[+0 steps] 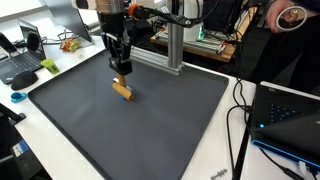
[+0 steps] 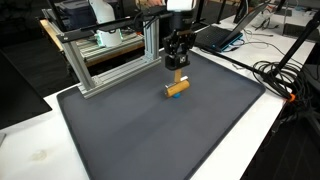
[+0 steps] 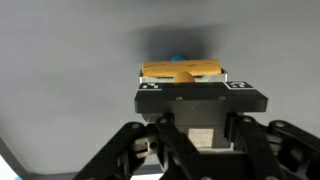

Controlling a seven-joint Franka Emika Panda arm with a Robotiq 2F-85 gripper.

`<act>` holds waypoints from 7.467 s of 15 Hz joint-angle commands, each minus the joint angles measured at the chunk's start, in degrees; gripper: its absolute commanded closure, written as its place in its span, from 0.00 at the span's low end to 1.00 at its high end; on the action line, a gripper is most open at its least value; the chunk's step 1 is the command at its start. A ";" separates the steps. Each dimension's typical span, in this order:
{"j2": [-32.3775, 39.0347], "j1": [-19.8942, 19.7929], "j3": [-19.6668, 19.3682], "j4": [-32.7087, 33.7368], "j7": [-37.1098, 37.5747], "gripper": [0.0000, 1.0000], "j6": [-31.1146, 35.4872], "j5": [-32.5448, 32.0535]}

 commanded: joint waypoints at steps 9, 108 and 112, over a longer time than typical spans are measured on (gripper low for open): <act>2.88 1.13 -1.21 1.49 1.46 0.78 -1.08 -1.17; 10.70 -5.86 3.84 14.51 -61.52 0.78 -11.53 1.04; 10.84 -5.45 3.45 14.20 -60.82 0.78 -12.29 -0.27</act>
